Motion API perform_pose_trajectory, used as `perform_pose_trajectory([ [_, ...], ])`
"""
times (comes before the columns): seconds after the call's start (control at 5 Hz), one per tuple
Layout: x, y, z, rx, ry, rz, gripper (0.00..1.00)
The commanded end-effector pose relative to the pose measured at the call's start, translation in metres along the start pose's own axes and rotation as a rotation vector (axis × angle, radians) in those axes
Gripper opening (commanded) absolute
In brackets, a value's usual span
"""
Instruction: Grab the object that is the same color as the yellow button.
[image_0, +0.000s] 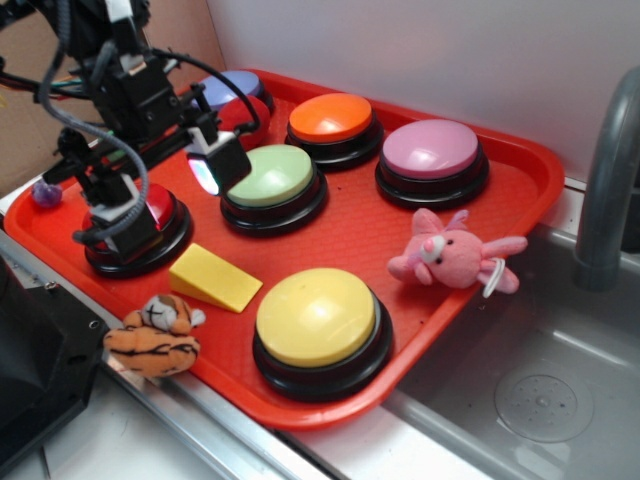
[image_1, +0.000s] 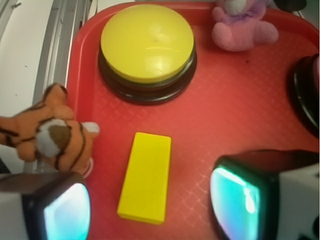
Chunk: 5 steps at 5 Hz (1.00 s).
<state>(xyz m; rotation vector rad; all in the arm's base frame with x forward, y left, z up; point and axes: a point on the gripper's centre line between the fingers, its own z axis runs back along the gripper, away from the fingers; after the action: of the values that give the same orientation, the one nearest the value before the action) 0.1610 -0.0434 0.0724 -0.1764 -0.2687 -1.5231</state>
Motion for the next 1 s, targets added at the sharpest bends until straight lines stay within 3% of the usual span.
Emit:
perform_pose_trajectory([
  [0.0, 0.000, -0.002, -0.020, -0.009, 0.037, -0.041, 1.00],
  [0.2, -0.003, -0.006, -0.025, 0.027, 0.069, -0.088, 1.00],
  [0.8, -0.019, 0.000, -0.044, -0.006, 0.114, -0.018, 1.00],
])
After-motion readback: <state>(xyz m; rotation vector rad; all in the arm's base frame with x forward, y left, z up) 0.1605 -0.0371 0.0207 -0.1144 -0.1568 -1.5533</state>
